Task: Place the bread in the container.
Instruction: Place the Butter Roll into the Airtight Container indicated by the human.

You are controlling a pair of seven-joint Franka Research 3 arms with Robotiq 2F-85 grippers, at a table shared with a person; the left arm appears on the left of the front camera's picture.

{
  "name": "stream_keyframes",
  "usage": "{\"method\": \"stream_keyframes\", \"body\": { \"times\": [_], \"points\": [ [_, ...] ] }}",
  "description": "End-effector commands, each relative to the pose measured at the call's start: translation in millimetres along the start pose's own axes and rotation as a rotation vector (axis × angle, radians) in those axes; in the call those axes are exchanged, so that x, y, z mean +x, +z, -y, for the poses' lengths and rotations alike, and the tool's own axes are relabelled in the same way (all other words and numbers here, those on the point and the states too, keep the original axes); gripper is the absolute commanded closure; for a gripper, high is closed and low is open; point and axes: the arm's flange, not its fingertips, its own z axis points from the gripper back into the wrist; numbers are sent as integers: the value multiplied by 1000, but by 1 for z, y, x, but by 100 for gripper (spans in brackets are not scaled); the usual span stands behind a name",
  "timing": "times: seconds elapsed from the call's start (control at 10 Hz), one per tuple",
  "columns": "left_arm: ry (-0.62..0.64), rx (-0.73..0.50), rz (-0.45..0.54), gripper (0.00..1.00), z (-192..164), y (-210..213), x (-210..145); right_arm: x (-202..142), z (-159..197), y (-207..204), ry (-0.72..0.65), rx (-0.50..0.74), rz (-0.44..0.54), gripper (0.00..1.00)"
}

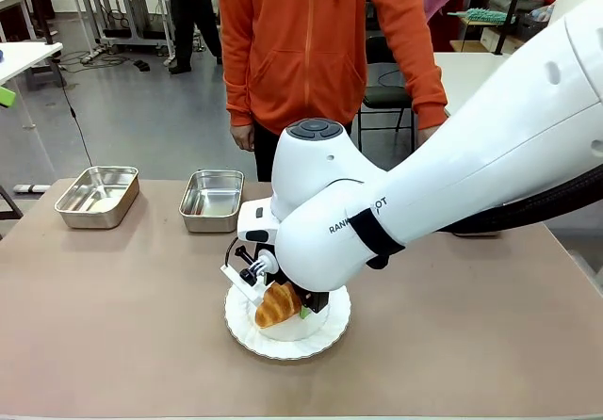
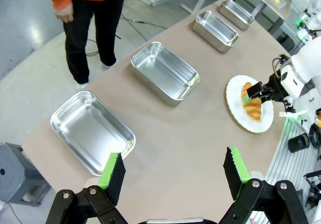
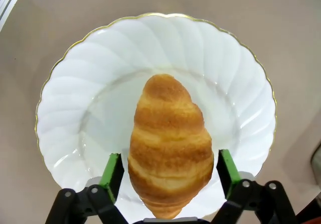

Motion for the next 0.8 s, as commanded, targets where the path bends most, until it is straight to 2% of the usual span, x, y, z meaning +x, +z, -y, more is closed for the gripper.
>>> {"method": "stream_keyframes", "body": {
  "times": [0.0, 0.1, 0.2, 0.3, 0.4, 0.5, 0.6, 0.7],
  "points": [
    [-1, 0, 15, 0, 2, 2, 1, 3, 3, 3, -27, 7, -21, 20],
    [-1, 0, 15, 0, 2, 2, 1, 3, 3, 3, -29, 12, -19, 39],
    [-1, 0, 15, 0, 2, 2, 1, 2, 3, 2, -30, 18, -17, 23],
    [-1, 0, 15, 0, 2, 2, 1, 2, 3, 0, -31, 24, -16, 59],
    [-1, 0, 15, 0, 2, 2, 1, 1, 4, 0, -29, 33, -18, 43],
    [-1, 0, 15, 0, 2, 2, 1, -1, 5, 0, -48, 27, 3, 79],
    [-1, 0, 15, 0, 2, 2, 1, -6, 0, 4, -24, 139, 9, 79],
    [-1, 0, 15, 0, 2, 2, 1, -2, 1, 1, -15, 10, 1, 79]
  ]
}}
